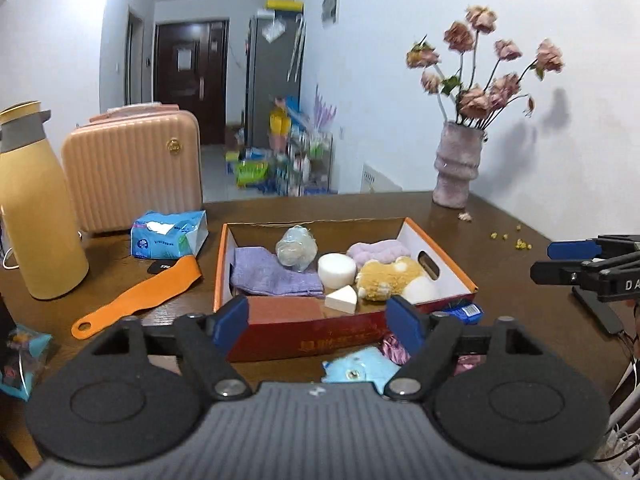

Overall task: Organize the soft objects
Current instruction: 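Move both grippers back over the table to the pink satin bow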

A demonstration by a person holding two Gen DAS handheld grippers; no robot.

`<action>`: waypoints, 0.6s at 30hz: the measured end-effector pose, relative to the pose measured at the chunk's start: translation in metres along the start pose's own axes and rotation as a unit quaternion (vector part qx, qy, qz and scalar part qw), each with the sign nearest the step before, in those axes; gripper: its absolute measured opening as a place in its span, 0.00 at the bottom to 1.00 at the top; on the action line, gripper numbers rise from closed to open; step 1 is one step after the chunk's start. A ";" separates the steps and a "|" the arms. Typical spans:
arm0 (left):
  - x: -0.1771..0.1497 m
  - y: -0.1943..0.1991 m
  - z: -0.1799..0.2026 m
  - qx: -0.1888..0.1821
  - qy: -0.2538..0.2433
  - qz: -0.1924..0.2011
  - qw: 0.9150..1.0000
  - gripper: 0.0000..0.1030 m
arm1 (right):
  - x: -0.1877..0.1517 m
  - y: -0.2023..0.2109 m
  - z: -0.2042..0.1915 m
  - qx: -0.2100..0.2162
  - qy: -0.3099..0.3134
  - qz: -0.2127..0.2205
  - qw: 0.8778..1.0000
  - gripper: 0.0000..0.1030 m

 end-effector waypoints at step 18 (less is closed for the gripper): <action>-0.127 0.052 0.043 -0.055 0.011 0.009 0.998 0.85 | -0.143 0.051 -0.046 0.024 -0.012 0.047 0.999 0.82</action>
Point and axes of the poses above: each gripper's, at about its wrist camera, not at the fingertips, and y roughly against the way its jaws point, z to its right, x to its top, the point moved 6 cm from there along -y, roughly the way its jaws point, and after that the axes turned 2 degrees about -z, right-handed, at the moved point
